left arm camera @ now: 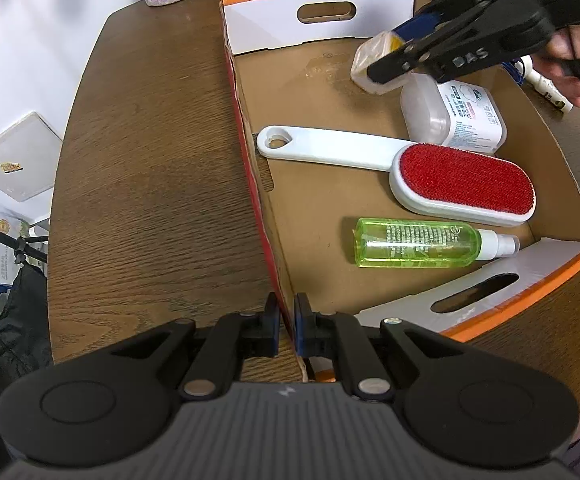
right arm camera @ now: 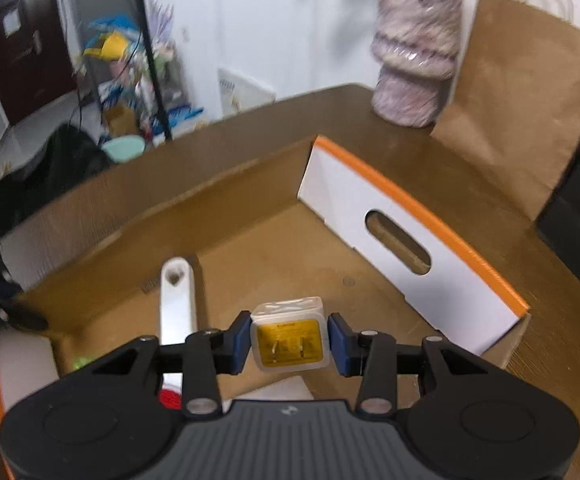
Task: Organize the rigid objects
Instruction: 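Carry the plug cube into the orange box and open the right gripper, then withdraw the right tool from the box toward the purple cap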
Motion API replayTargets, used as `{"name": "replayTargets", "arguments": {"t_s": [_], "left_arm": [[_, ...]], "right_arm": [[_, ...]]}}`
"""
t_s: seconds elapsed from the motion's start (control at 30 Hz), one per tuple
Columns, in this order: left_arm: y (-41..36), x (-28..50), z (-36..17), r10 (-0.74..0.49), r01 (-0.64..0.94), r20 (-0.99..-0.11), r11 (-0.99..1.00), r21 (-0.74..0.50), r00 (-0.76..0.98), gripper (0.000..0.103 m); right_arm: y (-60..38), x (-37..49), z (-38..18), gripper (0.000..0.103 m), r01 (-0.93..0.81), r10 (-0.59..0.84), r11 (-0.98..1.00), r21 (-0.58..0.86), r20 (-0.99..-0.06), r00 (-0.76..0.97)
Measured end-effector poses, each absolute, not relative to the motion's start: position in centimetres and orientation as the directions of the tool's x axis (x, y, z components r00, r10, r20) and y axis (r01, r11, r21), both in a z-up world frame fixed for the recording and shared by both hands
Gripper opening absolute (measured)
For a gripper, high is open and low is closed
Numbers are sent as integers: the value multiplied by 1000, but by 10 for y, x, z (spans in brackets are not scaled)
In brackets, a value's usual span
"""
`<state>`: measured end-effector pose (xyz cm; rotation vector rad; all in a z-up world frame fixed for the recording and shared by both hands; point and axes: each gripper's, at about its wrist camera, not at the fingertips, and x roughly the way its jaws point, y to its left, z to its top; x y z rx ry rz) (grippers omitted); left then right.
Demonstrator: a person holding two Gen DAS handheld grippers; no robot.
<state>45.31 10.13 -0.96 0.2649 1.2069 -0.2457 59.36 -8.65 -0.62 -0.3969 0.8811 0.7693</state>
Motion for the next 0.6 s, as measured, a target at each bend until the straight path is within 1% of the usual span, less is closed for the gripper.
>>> {"name": "replayTargets", "arguments": {"t_s": [0.03, 0.07, 0.1, 0.13, 0.17, 0.37, 0.6], "left_arm": [[102, 453, -10, -47, 326, -941, 943, 70, 337, 8], [101, 453, -10, -47, 329, -940, 942, 71, 337, 8], [101, 453, -10, -45, 332, -940, 940, 74, 338, 8], [101, 453, -10, -44, 334, -940, 939, 76, 339, 8], [101, 453, -10, -43, 336, -939, 939, 79, 340, 8], [101, 451, -10, -44, 334, -934, 939, 82, 354, 8], [99, 449, -10, -38, 344, -928, 934, 99, 370, 8]], "right_arm": [[-86, 594, -8, 41, -745, 433, 667, -10, -809, 398], [-87, 594, -8, 43, -745, 437, 667, -13, -803, 405], [-89, 592, -6, 57, -741, 442, 671, -16, -794, 417], [-91, 590, -4, 63, -744, 455, 668, -13, -784, 422], [-94, 589, -1, 65, -748, 466, 664, -8, -777, 422], [-115, 568, 28, 65, -748, 479, 663, -38, -746, 462], [-158, 502, 64, 65, -750, 516, 657, -79, -678, 524]]}}
